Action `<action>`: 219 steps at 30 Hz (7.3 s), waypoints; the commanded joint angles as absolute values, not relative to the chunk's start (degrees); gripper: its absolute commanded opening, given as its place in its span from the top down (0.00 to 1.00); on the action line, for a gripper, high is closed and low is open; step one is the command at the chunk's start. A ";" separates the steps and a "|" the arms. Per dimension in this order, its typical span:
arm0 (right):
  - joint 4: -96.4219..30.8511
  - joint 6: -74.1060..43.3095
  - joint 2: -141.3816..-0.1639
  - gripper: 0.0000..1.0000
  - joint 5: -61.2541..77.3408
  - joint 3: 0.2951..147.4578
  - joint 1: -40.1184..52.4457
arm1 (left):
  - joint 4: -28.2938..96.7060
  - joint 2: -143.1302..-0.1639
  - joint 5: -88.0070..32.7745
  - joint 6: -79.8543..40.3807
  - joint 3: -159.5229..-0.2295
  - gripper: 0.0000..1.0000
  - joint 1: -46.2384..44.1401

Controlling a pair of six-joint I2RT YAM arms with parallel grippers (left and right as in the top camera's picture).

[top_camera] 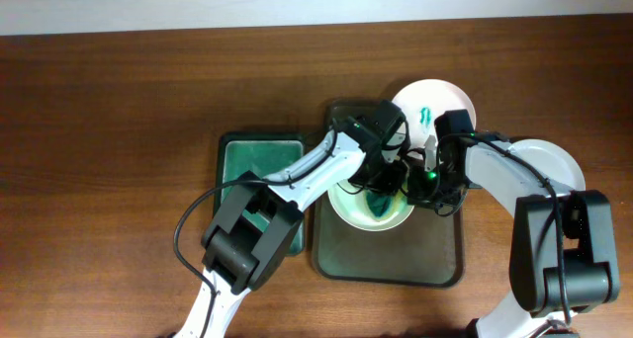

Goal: Clean dirty plates on tray and stack at the side
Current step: 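Scrub the held white plate with the sponge in the left gripper, then return the sponge to the water tray with the left gripper, then lift the plate with the right gripper and stack it on the side plate, then grasp the top pinkish plate with the right gripper and slide it to tray center, then grasp the sponge in the water tray with the left gripper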

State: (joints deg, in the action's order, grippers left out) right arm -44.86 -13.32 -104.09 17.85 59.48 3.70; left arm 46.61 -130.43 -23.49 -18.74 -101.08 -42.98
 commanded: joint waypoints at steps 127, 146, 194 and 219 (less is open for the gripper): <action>-48.29 -12.05 -76.07 0.96 9.34 61.84 -23.09 | 56.01 -95.13 -0.25 -21.17 -79.72 0.00 -20.93; -49.54 -4.32 -89.93 0.51 31.88 75.13 -30.79 | 56.01 -95.13 -0.25 -21.17 -79.72 0.01 -20.95; -53.82 -9.26 -79.77 0.61 9.91 61.82 4.86 | 43.57 -108.18 3.29 -19.70 -72.99 0.53 -20.86; -54.22 -9.28 -79.81 0.61 10.31 61.82 4.86 | 52.66 -112.81 -1.98 -14.02 -73.38 0.71 -21.26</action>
State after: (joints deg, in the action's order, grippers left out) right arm -54.17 -9.82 -79.99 10.44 61.01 4.60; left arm 59.83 -114.15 -1.30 -14.28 -79.83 -21.15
